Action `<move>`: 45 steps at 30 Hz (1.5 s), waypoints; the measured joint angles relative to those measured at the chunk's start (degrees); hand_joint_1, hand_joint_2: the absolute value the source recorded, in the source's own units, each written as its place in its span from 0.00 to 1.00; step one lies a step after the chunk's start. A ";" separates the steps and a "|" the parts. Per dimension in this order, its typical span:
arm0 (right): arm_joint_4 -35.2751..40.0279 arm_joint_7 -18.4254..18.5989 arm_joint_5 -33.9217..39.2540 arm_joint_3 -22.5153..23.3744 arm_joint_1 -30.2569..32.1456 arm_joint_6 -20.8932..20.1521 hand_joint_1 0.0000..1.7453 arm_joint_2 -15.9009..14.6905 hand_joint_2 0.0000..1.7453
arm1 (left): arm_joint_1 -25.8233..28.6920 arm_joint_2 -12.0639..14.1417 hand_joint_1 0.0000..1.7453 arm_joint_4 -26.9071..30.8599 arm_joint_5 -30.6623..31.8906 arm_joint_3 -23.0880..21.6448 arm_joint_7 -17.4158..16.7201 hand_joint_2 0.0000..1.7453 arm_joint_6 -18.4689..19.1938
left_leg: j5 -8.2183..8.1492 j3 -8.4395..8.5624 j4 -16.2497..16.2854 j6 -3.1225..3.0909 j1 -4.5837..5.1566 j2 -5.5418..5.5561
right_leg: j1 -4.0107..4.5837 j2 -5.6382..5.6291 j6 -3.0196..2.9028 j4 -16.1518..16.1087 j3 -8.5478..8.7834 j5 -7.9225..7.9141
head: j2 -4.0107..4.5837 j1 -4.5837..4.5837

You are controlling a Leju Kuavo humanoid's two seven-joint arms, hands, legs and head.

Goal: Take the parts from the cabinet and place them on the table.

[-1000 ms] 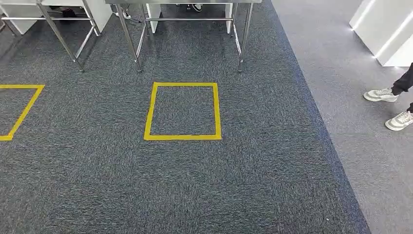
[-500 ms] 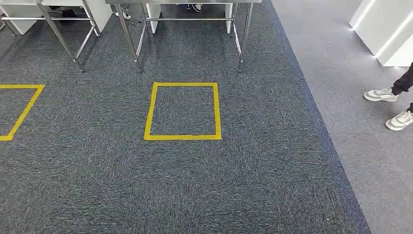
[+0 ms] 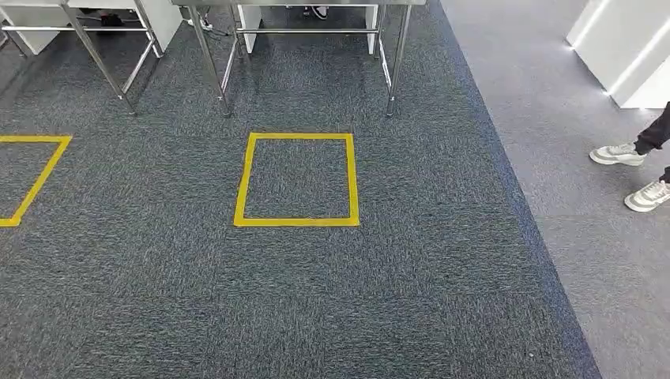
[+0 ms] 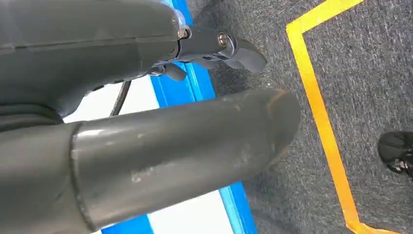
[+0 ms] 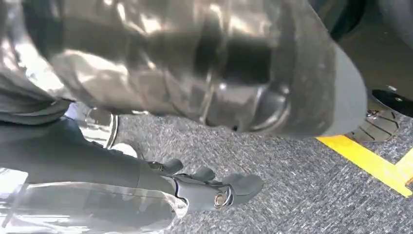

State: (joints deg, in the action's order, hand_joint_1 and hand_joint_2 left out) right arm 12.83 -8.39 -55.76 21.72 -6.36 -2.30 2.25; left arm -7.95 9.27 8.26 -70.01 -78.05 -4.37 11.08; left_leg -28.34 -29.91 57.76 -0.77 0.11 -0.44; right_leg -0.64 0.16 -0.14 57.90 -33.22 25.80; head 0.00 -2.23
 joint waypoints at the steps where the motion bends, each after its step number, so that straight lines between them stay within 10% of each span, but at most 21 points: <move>1: 0.00 0.00 0.00 -0.17 -0.02 0.00 0.00 0.00 0.00 | 0.00 0.02 0.00 0.00 -0.02 0.00 -0.02 0.00 0.00 | 0.04 -0.08 -0.01 -0.12 0.05 0.05 | -0.06 0.12 0.20 -0.05 0.04 -0.07 | 0.02 0.00; 4: 0.00 0.00 0.00 -0.37 -0.02 0.00 0.00 -0.02 0.00 | -0.08 0.00 0.00 0.00 0.00 0.00 -0.02 0.00 0.00 | 1.38 0.49 -1.57 -1.33 -0.57 0.34 | -0.02 0.11 0.85 0.87 -0.29 1.17 | 0.00 0.00; 7: 0.00 0.02 0.00 -0.41 0.04 0.00 0.00 -0.02 0.00 | 0.02 0.00 0.00 0.00 0.00 -0.02 -0.02 0.00 0.00 | 1.83 -0.31 -1.53 -1.75 -0.54 0.90 | -0.15 -0.05 0.99 13.15 -5.70 8.45 | 0.00 0.00; 9: -0.02 0.02 0.00 -0.46 0.14 -0.02 0.00 -0.02 0.00 | 0.18 0.00 0.00 0.00 0.00 -0.02 -0.02 0.00 0.00 | 1.95 -0.67 -1.25 -1.61 -0.55 1.66 | -0.19 -0.05 1.10 17.30 -7.35 9.14 | 0.00 0.00; 12: -0.02 0.04 0.00 -0.46 0.18 -0.04 0.00 -0.02 0.00 | 0.17 -0.11 0.00 0.00 0.00 -0.02 -0.02 0.00 0.02 | 1.81 -0.65 -0.83 -1.20 -0.58 3.28 | -0.45 -0.83 0.71 5.12 -0.56 2.43 | 0.00 0.00; 14: -0.02 0.07 0.00 -0.46 0.22 -0.04 0.00 -0.13 0.00 | -0.03 -0.20 0.00 0.00 0.00 -0.02 -0.02 0.00 0.00 | 1.62 -1.11 -0.29 -0.33 -0.34 4.12 | -0.43 -3.79 0.41 0.12 1.91 2.36 | 0.00 0.00; 18: -0.02 0.07 0.00 -0.48 0.05 -0.07 0.00 -0.13 0.00 | 0.18 -0.17 0.00 0.00 0.02 -0.02 -0.02 0.00 0.02 | 2.03 -1.76 -0.62 1.33 -0.65 6.00 | -0.38 -1.65 -0.81 -0.28 1.90 1.92 | 0.00 0.00; 21: -0.02 0.04 -0.02 -0.50 0.08 0.00 0.00 -0.15 0.00 | 0.09 -0.11 0.00 0.02 0.02 -0.02 -0.02 0.00 0.07 | -3.22 -5.29 7.30 2.01 -0.83 1.73 | -0.35 0.35 -1.82 -0.92 1.98 1.55 | 0.00 0.02; 24: -0.04 0.09 -0.02 -0.50 0.25 -0.07 0.00 -0.15 0.00 | 0.17 -0.13 0.00 0.02 0.02 -0.02 -0.02 0.00 0.00 | -6.69 -10.01 17.46 2.58 -0.95 0.89 | -0.09 2.36 -1.96 -0.80 1.93 1.69 | 0.00 0.02; 27: -0.04 0.15 -0.09 -0.55 0.19 -0.09 0.00 -0.13 0.00 | 0.35 -0.11 0.00 0.00 0.00 -0.02 -0.09 0.00 -0.07 | -0.32 -4.40 6.74 2.41 -0.96 -0.20 | -0.09 4.17 -1.64 -0.59 2.13 1.96 | 0.00 0.02; 29: -0.04 0.22 -0.15 -0.68 0.20 -0.07 0.00 -0.11 0.00 | 0.08 -0.07 0.00 0.02 0.00 -0.02 -0.13 0.00 -0.09 | 0.78 -0.86 -0.23 1.75 -0.35 -3.69 | 0.42 5.15 -1.02 -0.30 2.35 2.35 | 0.00 0.02; 33: -0.02 0.63 -0.15 -0.89 -0.17 0.00 0.00 -0.11 0.00 | 0.32 -0.02 0.00 0.00 -0.07 -0.02 -0.11 0.00 -0.22 | 1.48 -1.50 -0.44 0.08 -0.36 -1.11 | 0.52 6.97 0.15 -0.42 2.75 2.43 | 0.00 0.00; 36: 0.00 0.66 -0.15 -0.92 -0.04 0.00 0.00 -0.15 0.00 | 0.21 -0.04 0.00 0.02 -0.09 -0.02 -0.11 0.00 -0.24 | 2.27 -1.37 -0.77 -1.12 -0.71 0.26 | -0.03 1.19 0.89 6.03 0.00 7.35 | 0.00 -0.02; 39: -0.04 0.68 -0.15 -0.92 0.34 -0.07 0.00 -0.15 0.00 | 0.13 -0.04 0.00 0.00 -0.13 -0.02 -0.11 0.00 -0.26 | 2.41 -1.82 -0.64 -1.32 -0.44 2.34 | -0.06 0.09 0.90 17.85 -5.83 11.66 | 0.00 0.00; 41: -0.09 0.72 -0.15 -0.92 0.46 -0.07 0.00 -0.15 0.00 | 0.31 -0.07 0.00 0.02 -0.20 -0.02 -0.11 0.00 -0.28 | 2.41 -1.73 -0.53 -1.31 -0.33 3.97 | -0.05 -0.07 0.57 14.37 -4.56 7.96 | 0.02 0.00; 43: -0.09 0.72 -0.15 -0.92 0.39 0.02 0.00 -0.24 0.00 | 0.21 -0.09 0.00 0.02 -0.26 -0.02 -0.11 0.00 -0.28 | 2.37 -1.62 -0.33 -1.22 -0.23 5.64 | 0.09 -2.17 -0.29 3.87 0.14 2.14 | 0.00 0.00; 44: -0.09 0.74 -0.15 -0.92 0.42 0.02 0.00 -0.46 0.00 | 0.19 -0.33 0.00 0.02 -0.35 -0.02 -0.11 0.00 -0.28 | 2.36 -1.84 -0.27 -1.08 -0.39 6.16 | -0.12 -5.69 -1.02 0.94 1.40 2.12 | 0.00 0.00; 45: -0.09 0.74 -0.15 -0.94 0.44 0.02 0.00 -0.61 0.00 | -0.01 -0.35 0.00 0.04 -0.46 -0.02 -0.11 0.00 -0.31 | 2.31 -2.15 0.04 -0.63 -0.15 6.86 | -0.04 -5.39 -0.81 0.15 1.45 1.88 | 0.00 0.00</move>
State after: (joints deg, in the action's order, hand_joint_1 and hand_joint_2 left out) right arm 12.74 -7.65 -55.91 20.79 -5.91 -2.27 1.64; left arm -7.97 8.92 8.30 -70.47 -78.07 -4.48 10.78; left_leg -26.02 -32.06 57.81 -1.41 -0.05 6.42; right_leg -0.68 -5.23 -0.96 58.06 -31.77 27.69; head 0.00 -2.23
